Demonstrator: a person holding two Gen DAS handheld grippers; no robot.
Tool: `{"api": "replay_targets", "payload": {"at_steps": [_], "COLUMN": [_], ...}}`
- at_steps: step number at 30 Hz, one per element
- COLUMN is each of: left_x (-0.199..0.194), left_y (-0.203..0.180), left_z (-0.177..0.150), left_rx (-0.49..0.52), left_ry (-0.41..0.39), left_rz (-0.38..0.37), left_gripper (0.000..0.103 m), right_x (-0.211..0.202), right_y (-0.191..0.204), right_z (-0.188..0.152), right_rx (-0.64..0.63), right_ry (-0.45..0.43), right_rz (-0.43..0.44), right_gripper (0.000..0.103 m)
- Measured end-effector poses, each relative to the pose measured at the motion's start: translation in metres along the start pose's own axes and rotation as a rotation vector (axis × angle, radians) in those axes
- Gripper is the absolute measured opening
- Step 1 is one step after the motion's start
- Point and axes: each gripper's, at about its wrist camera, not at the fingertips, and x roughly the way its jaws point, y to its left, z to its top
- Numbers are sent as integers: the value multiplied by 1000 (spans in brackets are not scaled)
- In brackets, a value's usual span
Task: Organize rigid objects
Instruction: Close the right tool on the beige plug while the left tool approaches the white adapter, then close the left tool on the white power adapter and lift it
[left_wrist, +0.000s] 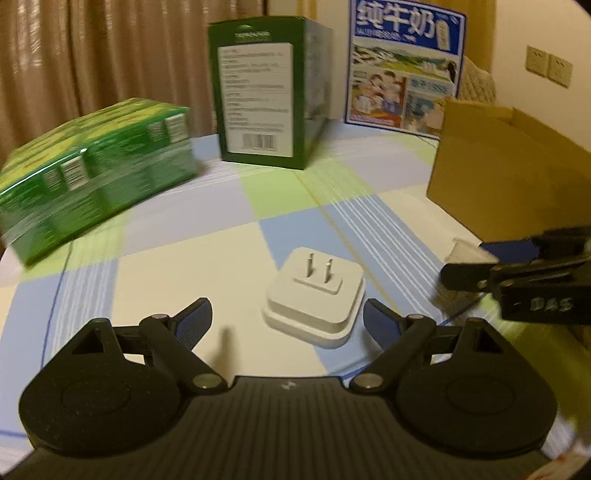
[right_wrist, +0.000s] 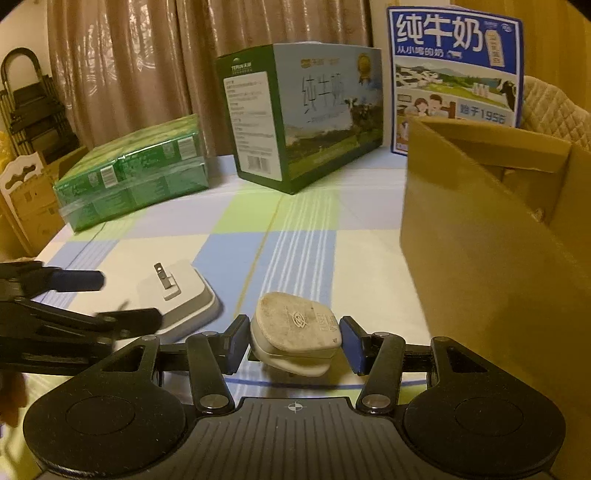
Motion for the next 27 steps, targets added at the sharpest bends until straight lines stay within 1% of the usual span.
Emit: {"api": "replay_targets", "payload": {"at_steps": [2, 6, 8, 10, 12, 14, 16, 17, 21, 27], "left_x": [7, 19, 25, 31, 37, 38, 38, 37, 31, 11], "left_y": [-1, -6, -7, -9, -12, -11, -10, -9, -11, -12], "left_z": [1, 5, 6, 7, 7, 7, 8, 9, 7, -3], "left_rx": [14, 68, 74, 79, 94, 88, 76, 71, 57, -3], "left_ry": [-5, -3, 5, 17, 29, 22, 26, 31, 50, 94], "left_rz": [-21, -49, -53, -74, -79, -87, -91, -92, -74, -14], "left_gripper": [86, 82, 79, 73, 72, 71, 63, 61, 60, 60], "right_x": [-4, -5, -4, -2, 0, 1, 2, 1, -2, -13], "right_y": [-1, -5, -7, -8, -8, -9, -10, -9, -5, 6], "right_z": [0, 2, 3, 2, 1, 1, 1, 1, 2, 0], "right_rx": [-4, 11, 15, 18, 17, 17, 21, 22, 13, -21], "right_ry": [-3, 0, 4, 12, 18, 23, 27, 25, 19, 11], "right_rz": [-3, -7, -10, -10, -12, -13, -12, -11, -1, 13], "right_gripper": [50, 50, 50, 50, 50, 50, 50, 50, 50, 50]}}
